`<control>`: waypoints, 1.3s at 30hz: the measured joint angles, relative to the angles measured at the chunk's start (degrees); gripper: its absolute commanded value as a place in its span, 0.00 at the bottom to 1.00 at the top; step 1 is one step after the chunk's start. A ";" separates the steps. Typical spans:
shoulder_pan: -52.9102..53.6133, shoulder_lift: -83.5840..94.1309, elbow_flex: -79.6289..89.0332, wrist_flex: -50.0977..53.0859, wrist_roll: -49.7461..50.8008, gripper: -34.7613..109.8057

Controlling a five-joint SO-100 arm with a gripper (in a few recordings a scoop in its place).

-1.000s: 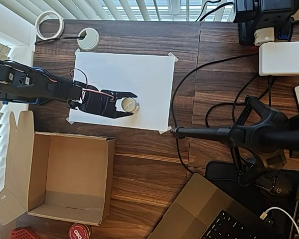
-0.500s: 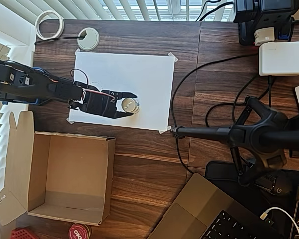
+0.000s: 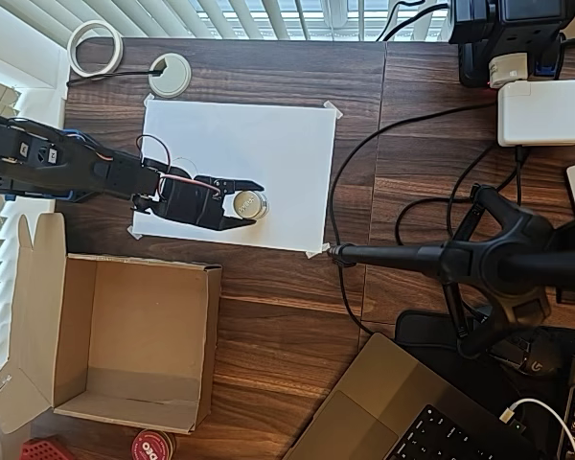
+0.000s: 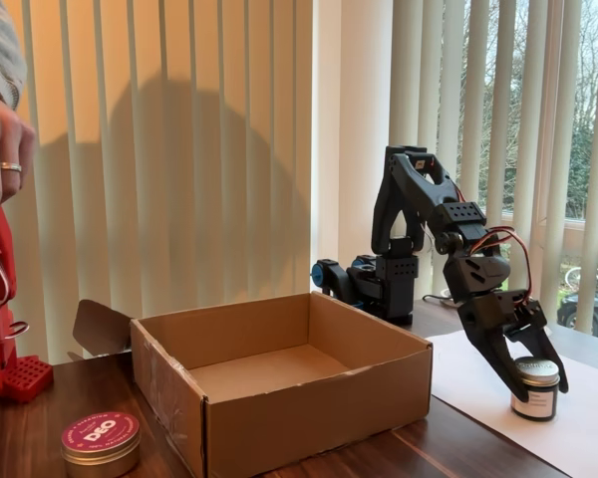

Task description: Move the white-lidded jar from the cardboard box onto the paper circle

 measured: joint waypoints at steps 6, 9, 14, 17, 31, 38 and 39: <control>0.00 0.00 -0.26 0.00 0.35 0.41; 0.00 0.00 -0.26 0.00 0.53 0.47; 0.00 0.00 -0.44 -0.09 0.18 0.48; 0.00 0.00 -0.44 -0.79 0.00 0.50; 0.00 19.07 6.77 -12.92 12.66 0.54; -2.37 38.67 18.98 -13.45 37.09 0.46; -3.08 41.66 21.88 -13.45 40.52 0.42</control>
